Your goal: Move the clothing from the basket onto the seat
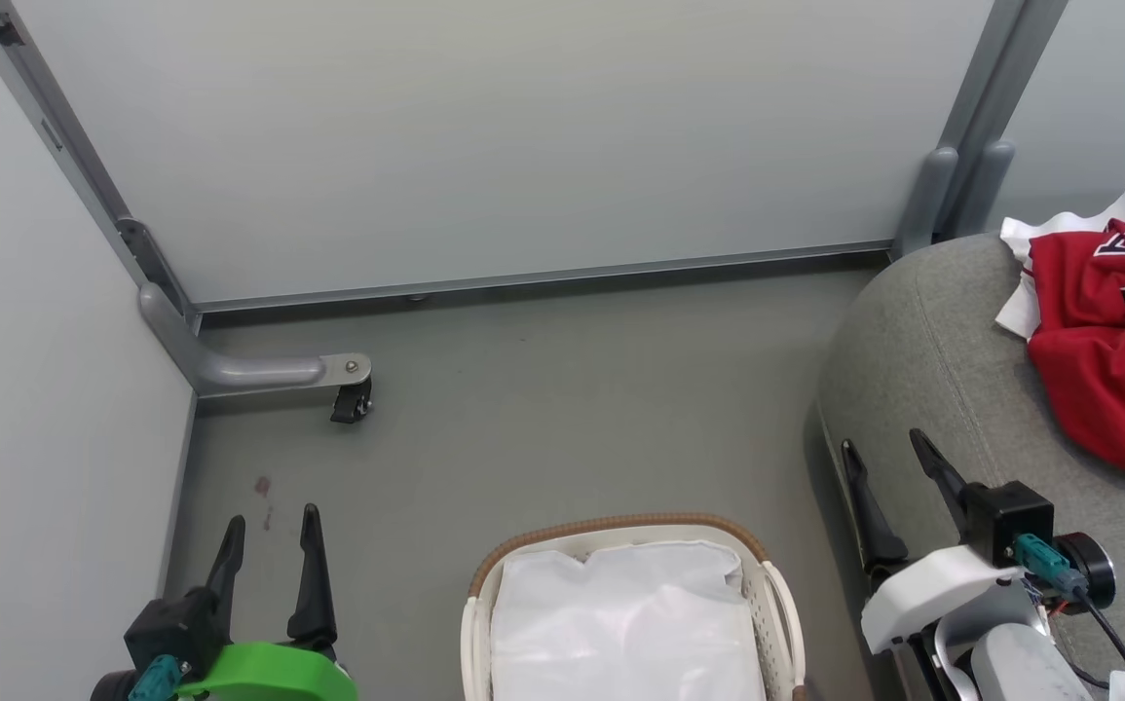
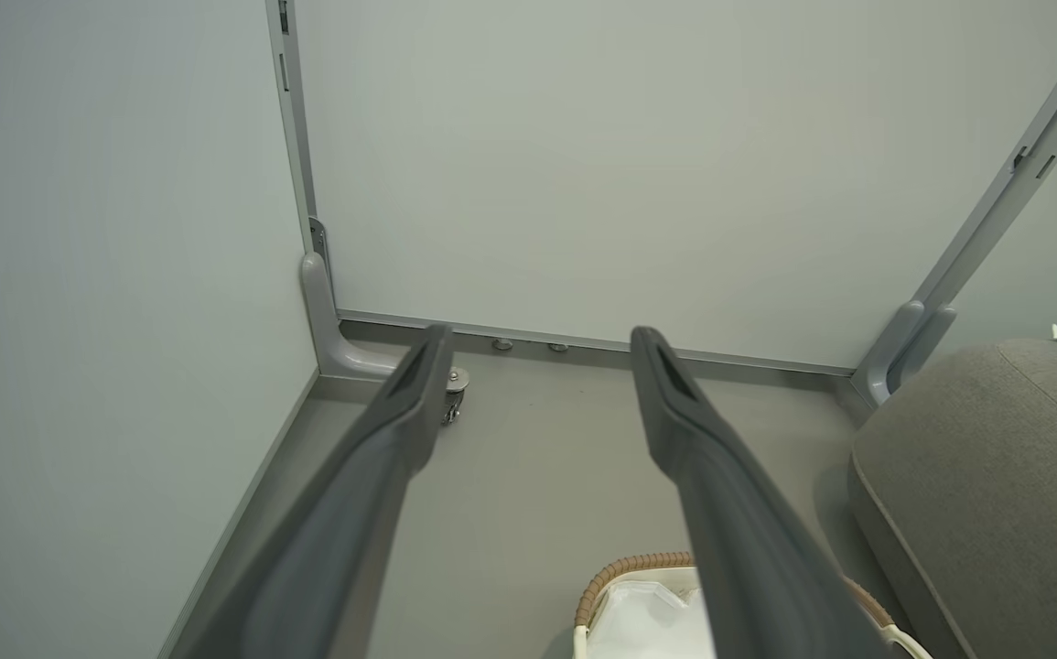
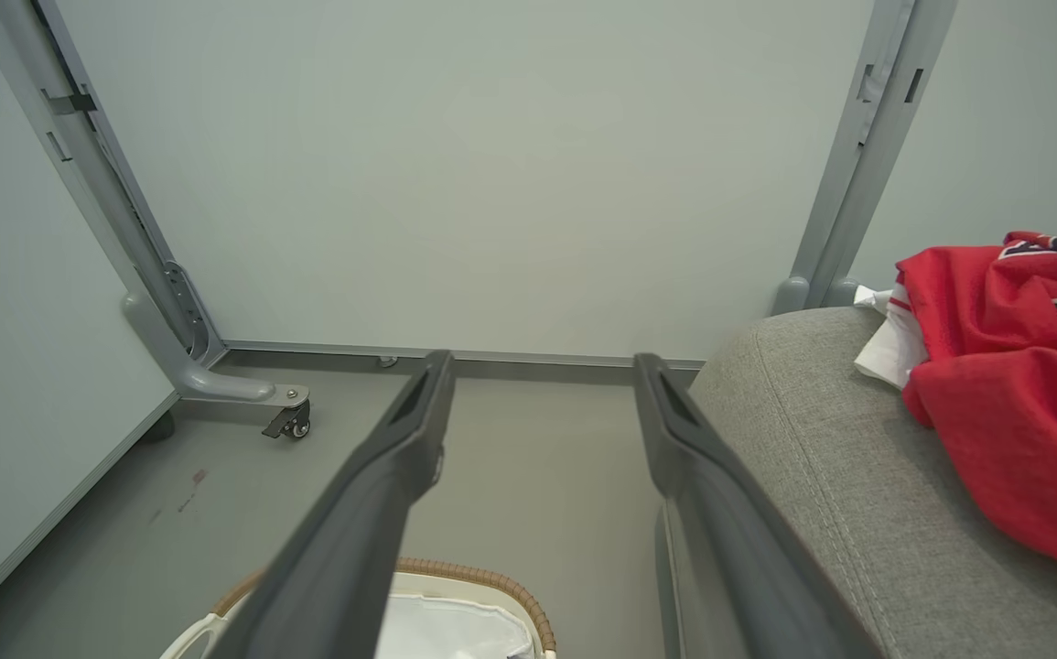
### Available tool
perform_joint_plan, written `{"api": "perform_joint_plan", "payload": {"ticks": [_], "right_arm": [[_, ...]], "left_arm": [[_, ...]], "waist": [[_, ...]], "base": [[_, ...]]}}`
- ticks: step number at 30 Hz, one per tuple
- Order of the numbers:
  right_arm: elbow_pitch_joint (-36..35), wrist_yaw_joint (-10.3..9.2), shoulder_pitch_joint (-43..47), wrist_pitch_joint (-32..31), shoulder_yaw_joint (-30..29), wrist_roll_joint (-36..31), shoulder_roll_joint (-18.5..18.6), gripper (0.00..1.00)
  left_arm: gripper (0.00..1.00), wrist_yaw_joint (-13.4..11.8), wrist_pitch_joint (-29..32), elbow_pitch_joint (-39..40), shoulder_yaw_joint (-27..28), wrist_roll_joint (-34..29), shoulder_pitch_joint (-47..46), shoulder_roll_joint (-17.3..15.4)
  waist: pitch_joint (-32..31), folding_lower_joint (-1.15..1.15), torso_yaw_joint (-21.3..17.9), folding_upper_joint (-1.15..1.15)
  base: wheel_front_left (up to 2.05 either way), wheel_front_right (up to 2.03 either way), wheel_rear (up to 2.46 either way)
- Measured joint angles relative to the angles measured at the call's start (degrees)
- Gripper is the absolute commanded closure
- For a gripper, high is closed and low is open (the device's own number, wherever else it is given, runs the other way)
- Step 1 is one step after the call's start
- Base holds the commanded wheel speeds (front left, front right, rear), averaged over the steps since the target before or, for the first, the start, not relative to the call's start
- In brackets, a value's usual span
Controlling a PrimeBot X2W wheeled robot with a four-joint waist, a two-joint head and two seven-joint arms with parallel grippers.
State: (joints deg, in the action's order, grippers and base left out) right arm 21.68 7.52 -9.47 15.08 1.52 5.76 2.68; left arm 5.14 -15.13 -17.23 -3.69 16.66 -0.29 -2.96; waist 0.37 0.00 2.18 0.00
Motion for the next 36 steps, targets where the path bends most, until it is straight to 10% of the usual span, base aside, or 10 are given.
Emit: {"api": "perform_joint_plan", "payload": {"ticks": [22, 23, 36], "right_arm": [[-1.56, 0.00, 2.43, 0.00, 2.21, 2.78, 0.09, 0.00], [-1.62, 0.00, 2.43, 0.00, 2.20, 2.79, 0.08, 1.00], [0.41, 0.00, 4.04, -2.65, 1.19, 11.45, -0.36, 1.00]], "left_arm": [[0.00, -0.10, 0.00, -2.08, -1.47, 1.20, 1.13, 0.09], [1.00, -0.10, 0.00, -2.19, -1.43, 1.71, 1.13, 0.10], [1.00, -0.04, 2.56, -4.31, -0.44, 9.40, 1.37, 0.24]], "waist": [[-0.78, 0.00, -0.37, 0.00], [-0.78, 0.00, -0.36, 0.00], [-0.74, 0.00, -0.47, 0.00]], "base": [[0.00, 0.00, 0.00], [0.00, 0.00, 0.00], [0.00, 0.00, 0.00]]}}
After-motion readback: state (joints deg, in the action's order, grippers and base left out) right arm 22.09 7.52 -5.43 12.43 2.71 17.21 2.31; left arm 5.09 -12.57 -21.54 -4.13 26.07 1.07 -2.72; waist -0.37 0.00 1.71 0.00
